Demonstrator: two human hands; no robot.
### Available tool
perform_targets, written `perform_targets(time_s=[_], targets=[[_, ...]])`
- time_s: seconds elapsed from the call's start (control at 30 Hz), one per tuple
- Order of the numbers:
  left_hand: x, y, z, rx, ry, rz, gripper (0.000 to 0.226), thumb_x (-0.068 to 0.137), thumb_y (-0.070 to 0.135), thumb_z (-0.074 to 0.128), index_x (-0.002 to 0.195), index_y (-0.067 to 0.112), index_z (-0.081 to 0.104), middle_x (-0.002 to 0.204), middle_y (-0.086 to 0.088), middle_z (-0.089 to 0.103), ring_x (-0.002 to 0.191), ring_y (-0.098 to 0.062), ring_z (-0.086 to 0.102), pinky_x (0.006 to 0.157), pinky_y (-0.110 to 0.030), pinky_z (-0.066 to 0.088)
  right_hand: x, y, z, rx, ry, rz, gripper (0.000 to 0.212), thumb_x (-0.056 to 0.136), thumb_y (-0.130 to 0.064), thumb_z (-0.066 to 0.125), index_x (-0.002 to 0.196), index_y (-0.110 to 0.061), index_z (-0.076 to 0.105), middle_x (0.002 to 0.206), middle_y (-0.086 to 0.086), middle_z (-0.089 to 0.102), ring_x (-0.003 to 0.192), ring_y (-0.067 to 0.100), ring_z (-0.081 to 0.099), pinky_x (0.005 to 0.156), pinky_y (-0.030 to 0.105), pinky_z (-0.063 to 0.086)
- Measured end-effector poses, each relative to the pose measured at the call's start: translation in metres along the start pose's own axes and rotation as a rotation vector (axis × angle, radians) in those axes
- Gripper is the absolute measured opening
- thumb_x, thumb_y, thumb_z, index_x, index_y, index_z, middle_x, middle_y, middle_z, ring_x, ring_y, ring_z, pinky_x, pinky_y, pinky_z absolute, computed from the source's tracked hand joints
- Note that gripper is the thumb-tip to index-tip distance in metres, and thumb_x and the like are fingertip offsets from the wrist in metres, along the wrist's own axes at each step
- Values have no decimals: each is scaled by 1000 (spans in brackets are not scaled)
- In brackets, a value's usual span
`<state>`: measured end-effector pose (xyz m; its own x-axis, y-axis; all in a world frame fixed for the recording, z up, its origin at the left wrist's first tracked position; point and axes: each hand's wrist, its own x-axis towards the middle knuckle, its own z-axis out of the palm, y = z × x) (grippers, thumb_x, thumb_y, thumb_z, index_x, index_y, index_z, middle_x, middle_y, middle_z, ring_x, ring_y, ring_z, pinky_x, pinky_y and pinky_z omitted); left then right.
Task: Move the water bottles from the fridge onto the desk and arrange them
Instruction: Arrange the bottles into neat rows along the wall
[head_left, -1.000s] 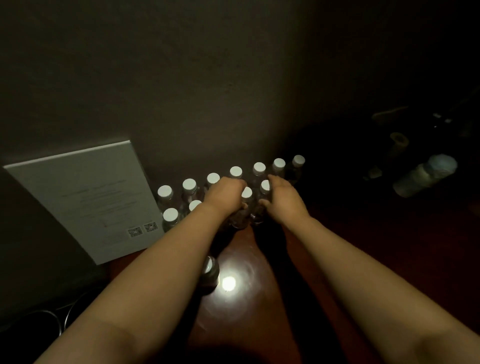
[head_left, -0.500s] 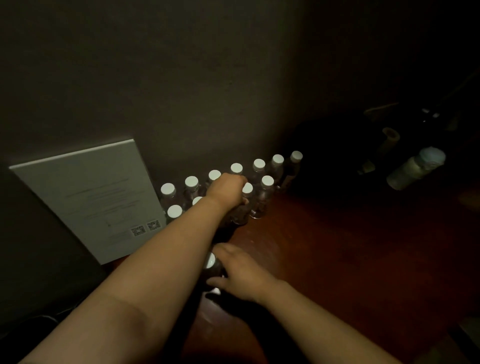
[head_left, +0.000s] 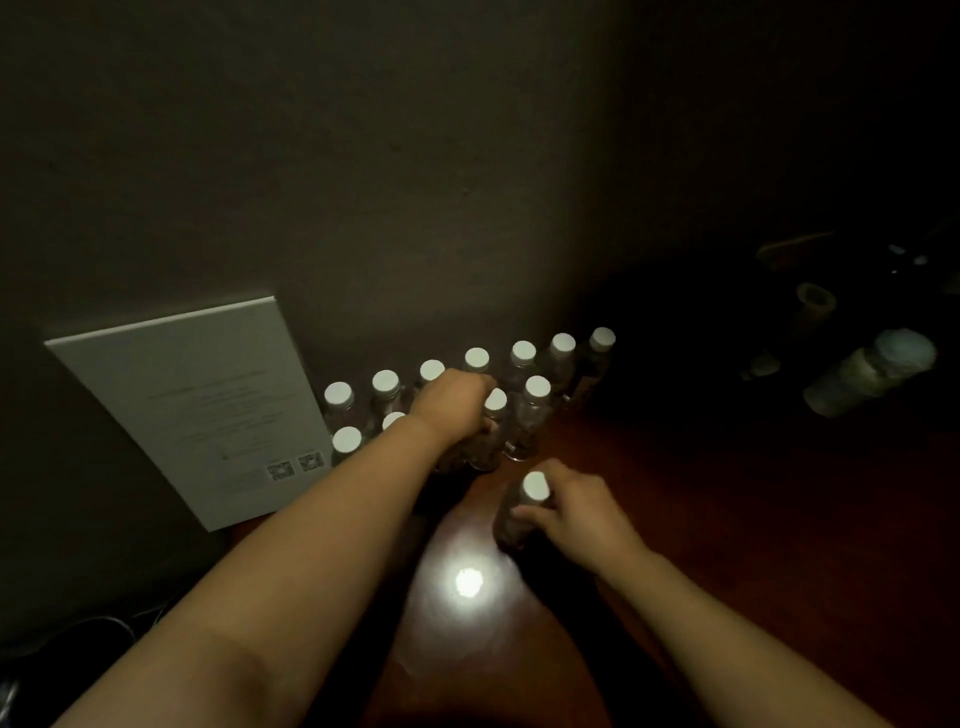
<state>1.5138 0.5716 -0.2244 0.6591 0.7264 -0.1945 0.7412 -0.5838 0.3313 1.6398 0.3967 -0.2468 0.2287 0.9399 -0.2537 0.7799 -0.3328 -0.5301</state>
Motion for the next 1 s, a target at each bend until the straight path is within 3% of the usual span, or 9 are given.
perform_targets(time_s=[0.1,0.17,0.27,0.4,0.5,0.63,0.83,1.0], targets=[[2,5,-1,46,-19,-32,23,82,27,73,92,17,55,101,-7,67,99,-28,61,71,-33,46,17,30,-31,-26,57,62,39,83,-37,75,112,-19,57,107,6,68,99,23,64,82,32,51],[4,12,0,63,-13,-54,27,83,27,69,105,18,57,104,-6,66,101,-28,62,69,-33,44,29,45,-46,-27,83,79,40,83,-36,75,114,-18,56,108,6,68,101,24,65,84,33,52],[9,27,4,63,21,-68,52,82,37,67,129,20,51,113,-8,65,103,-33,64,79,-40,53,47,60,-64,-44,90,61,43,84,-37,74,118,-18,56,112,7,67,105,26,63,86,33,51],[20,49,12,137,107,-20,68,82,48,71,139,22,45,121,-8,63,108,-32,62,84,-41,52,66,68,-80,-23,85,24,43,84,-36,74,118,-16,55,114,7,66,107,26,62,84,31,48],[28,60,17,96,107,-6,55,83,43,73,130,22,54,122,-6,64,111,-30,61,84,-39,49,71,72,-85,-49,52,11,48,83,-43,73,120,-19,54,113,5,67,106,25,63,85,35,51],[34,64,17,75,102,-66,33,82,35,75,105,18,59,102,-7,68,96,-30,65,72,-39,52,72,76,-96,-103,75,-14,62,80,-54,72,130,-24,50,118,3,66,108,25,63,87,37,53],[37,64,18,97,86,-127,36,79,39,78,98,16,57,95,-10,68,91,-32,64,67,-36,46,85,67,-89,-152,5,-96,44,81,-29,76,119,-18,57,114,10,64,107,28,61,88,32,50],[37,63,23,116,104,-135,38,80,38,77,100,15,56,93,-12,67,88,-34,65,63,-34,42,99,60,-88,-121,-6,-134,46,80,-23,78,121,-20,58,117,10,62,110,28,60,92,31,48]])
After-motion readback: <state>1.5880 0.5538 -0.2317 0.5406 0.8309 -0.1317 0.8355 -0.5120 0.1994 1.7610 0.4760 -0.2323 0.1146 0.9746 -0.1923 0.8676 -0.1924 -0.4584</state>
